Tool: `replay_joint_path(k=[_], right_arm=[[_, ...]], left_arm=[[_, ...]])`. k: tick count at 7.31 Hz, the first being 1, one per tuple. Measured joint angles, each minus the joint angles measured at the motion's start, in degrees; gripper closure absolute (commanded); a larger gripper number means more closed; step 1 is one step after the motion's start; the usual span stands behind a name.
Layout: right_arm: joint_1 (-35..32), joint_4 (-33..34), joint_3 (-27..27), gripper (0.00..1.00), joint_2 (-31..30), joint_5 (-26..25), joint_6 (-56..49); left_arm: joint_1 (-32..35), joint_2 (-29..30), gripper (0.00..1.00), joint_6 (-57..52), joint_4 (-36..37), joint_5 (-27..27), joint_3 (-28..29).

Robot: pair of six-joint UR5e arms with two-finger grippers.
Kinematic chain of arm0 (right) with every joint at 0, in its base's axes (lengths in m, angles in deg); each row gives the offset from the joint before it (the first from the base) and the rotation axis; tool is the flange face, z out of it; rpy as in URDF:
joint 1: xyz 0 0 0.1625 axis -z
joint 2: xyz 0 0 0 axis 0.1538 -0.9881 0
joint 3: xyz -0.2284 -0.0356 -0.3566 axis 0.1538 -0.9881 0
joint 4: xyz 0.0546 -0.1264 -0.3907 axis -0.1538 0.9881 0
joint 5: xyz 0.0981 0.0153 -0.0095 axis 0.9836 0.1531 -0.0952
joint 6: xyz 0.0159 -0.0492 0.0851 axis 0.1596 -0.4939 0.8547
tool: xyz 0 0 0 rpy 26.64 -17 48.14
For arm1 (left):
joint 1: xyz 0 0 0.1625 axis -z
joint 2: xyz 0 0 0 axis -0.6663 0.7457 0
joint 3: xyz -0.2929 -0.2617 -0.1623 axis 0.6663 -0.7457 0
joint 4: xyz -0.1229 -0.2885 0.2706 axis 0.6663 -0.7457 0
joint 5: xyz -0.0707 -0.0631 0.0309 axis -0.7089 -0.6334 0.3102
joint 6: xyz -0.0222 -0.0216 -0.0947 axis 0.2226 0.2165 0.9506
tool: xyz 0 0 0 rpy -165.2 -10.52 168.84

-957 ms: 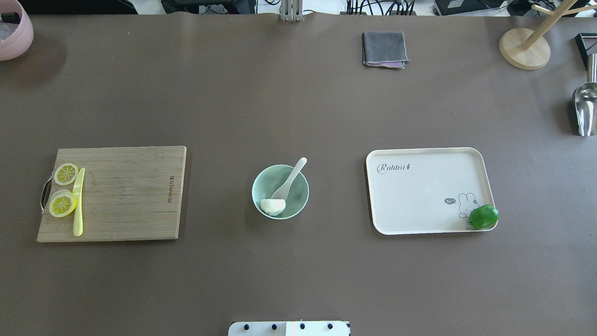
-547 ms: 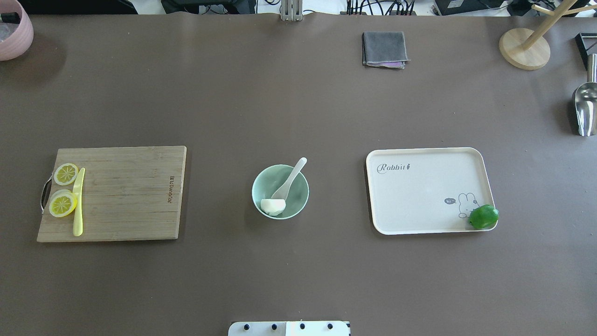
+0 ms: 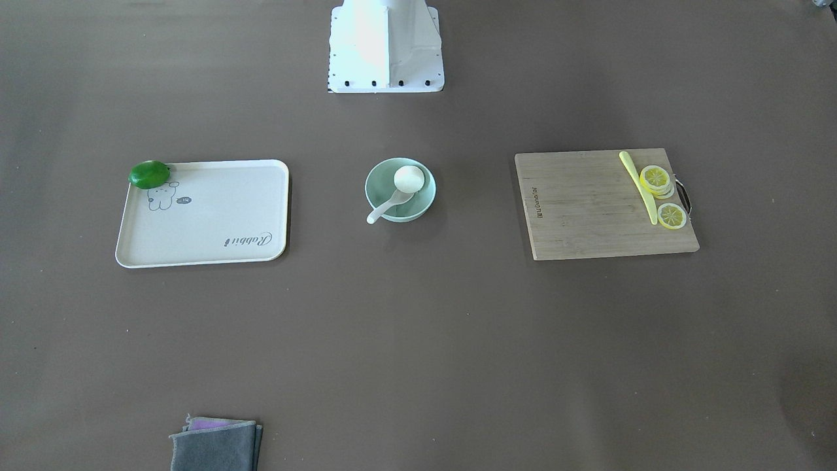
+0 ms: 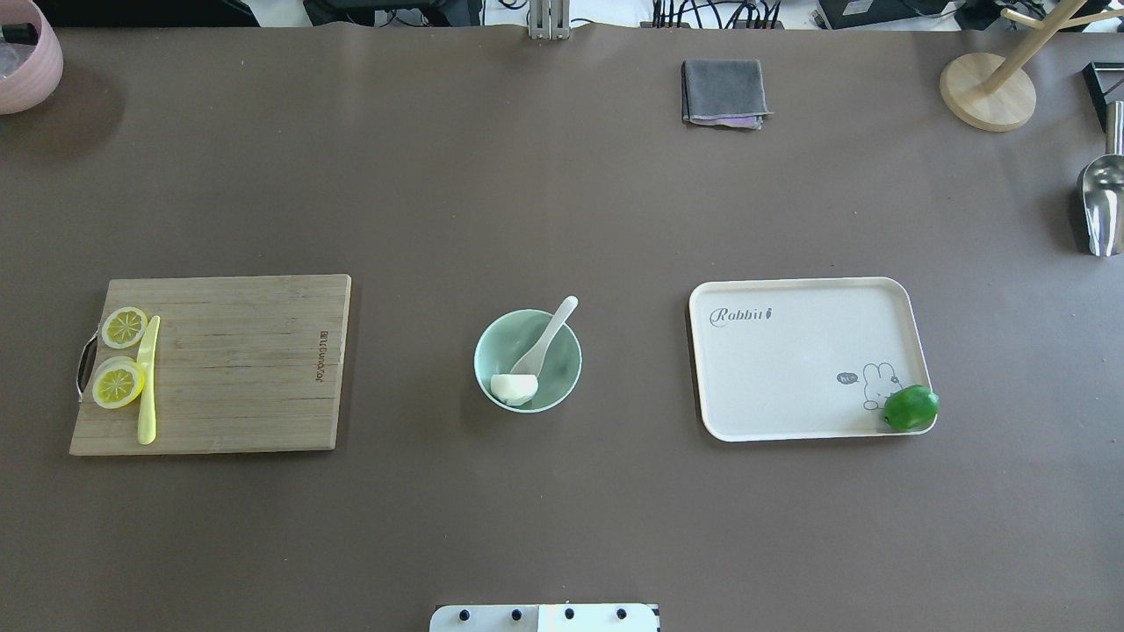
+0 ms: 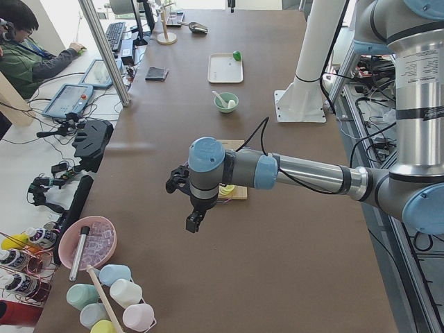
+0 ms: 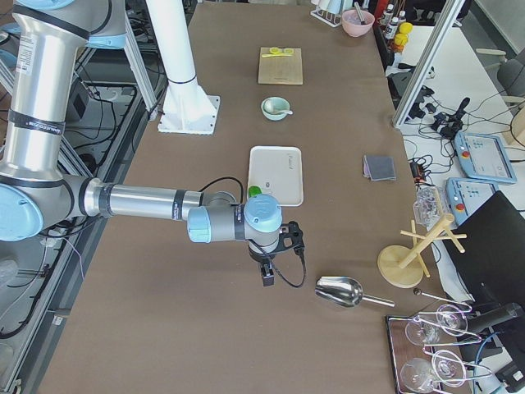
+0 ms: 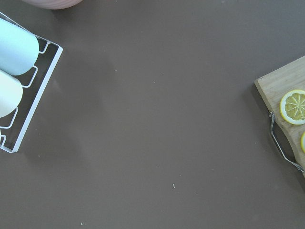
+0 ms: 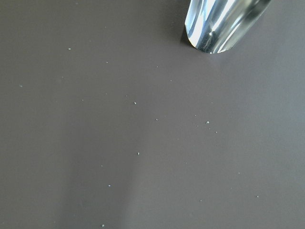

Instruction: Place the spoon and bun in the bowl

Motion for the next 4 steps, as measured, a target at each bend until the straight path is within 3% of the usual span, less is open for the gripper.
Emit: replay_joint_path(k=[4], right_arm=[[0.00,-0.01,0.07,0.00,-0.26,1.25,-0.09]], left_arm=[[0.08,-0.46,0.01,-0.02,0.00,-0.27,-0.08]])
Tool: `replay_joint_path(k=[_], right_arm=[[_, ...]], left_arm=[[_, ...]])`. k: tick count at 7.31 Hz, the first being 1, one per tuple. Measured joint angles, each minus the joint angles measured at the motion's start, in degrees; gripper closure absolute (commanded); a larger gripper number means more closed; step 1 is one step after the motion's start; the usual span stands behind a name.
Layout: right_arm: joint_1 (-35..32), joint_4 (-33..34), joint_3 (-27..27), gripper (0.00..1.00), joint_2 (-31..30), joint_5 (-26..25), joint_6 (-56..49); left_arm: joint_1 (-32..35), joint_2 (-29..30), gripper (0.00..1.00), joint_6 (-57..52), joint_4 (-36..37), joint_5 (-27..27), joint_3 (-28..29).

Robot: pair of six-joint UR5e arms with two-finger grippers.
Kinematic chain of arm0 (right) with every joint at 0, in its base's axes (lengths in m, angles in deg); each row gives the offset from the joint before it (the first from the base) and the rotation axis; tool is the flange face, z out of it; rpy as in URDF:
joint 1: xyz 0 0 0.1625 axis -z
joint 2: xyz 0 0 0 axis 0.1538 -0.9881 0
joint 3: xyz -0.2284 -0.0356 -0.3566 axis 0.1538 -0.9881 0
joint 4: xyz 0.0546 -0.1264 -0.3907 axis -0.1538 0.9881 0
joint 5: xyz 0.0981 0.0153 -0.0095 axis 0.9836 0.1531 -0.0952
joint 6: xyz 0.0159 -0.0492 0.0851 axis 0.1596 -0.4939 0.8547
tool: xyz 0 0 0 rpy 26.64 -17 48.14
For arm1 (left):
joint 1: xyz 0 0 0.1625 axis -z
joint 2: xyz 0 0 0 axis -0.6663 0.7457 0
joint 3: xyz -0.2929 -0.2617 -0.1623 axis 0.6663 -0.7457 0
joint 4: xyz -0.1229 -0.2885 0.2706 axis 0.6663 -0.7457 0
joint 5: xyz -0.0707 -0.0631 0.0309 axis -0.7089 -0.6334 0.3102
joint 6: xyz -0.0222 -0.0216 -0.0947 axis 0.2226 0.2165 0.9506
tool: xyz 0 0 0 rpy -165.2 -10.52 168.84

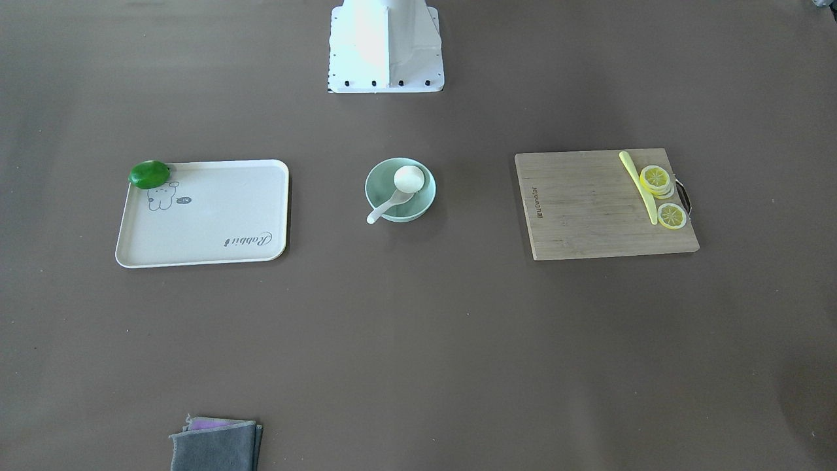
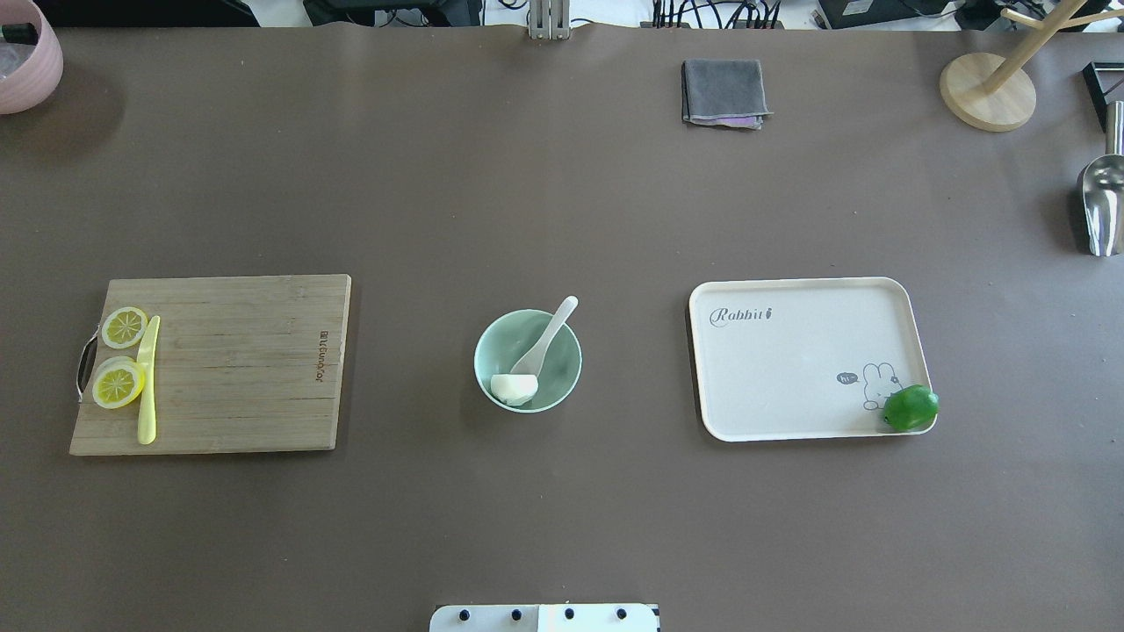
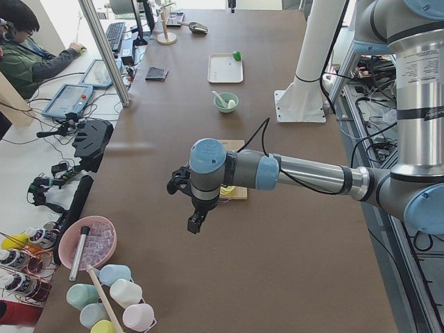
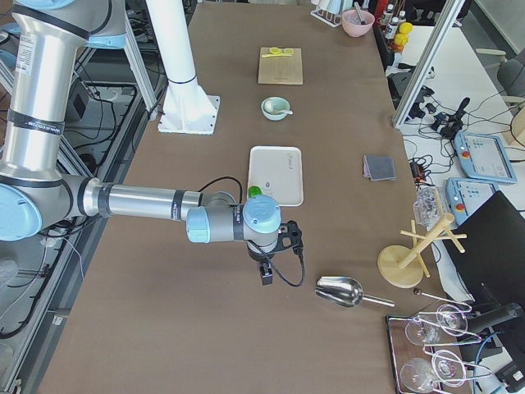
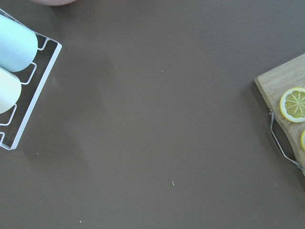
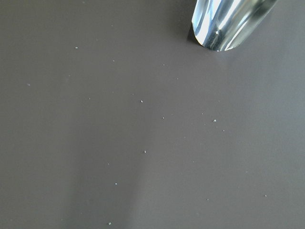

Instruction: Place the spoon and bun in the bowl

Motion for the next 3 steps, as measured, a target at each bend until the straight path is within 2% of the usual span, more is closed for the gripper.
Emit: replay_joint_path(k=[3], right_arm=[[0.00,0.00,0.00,0.00,-0.10,1.25,-0.08]], left_arm=[[0.02,-0.13,0.01,-0.05,0.06,-0.24,-0.05]])
